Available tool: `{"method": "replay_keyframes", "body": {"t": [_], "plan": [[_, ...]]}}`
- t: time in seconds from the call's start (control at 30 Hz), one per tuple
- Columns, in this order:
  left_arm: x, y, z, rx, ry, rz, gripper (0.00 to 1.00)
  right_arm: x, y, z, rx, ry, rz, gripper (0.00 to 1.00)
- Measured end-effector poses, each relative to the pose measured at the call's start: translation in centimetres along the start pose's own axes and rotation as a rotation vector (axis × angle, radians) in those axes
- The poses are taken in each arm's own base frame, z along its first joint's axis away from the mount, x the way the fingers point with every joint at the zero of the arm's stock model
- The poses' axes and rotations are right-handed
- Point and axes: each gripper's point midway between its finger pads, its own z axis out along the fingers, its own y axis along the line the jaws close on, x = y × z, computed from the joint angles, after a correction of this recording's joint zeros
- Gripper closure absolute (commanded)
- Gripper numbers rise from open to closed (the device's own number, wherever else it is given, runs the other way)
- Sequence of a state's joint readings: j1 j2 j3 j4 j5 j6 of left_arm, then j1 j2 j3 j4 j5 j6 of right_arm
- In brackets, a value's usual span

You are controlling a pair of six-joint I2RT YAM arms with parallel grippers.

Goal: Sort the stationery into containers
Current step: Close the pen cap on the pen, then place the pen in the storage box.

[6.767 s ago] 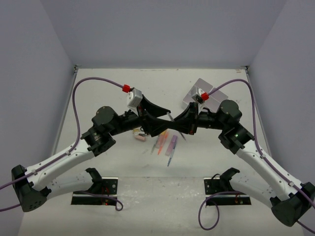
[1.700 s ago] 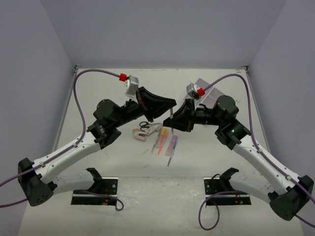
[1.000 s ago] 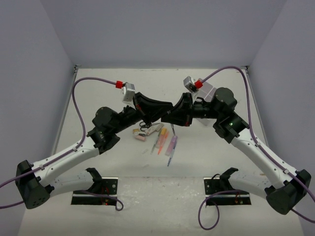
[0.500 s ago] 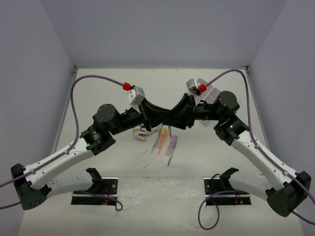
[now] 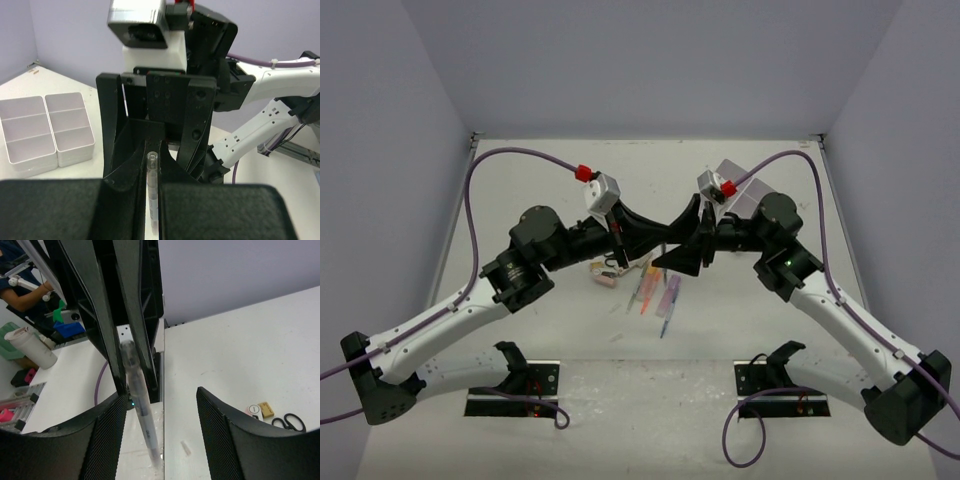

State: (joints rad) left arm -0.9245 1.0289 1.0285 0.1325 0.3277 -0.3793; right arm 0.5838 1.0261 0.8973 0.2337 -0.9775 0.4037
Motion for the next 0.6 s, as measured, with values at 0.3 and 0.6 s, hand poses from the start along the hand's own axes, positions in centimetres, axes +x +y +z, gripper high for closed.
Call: {"method": "replay_keyframes", "body": {"t": [0.3, 0.6], "plan": [[-0.7, -0.4, -0.1, 0.014, 0.005, 0.024, 1.0, 2.2, 0.6, -1.0, 0.012, 0.03, 0.011, 0.46], [0.0, -0.4, -0.1, 0.02, 0.03, 0.02, 1.0, 2.3, 0.9, -1.3, 0.01, 0.032, -0.011, 0.98]]}}
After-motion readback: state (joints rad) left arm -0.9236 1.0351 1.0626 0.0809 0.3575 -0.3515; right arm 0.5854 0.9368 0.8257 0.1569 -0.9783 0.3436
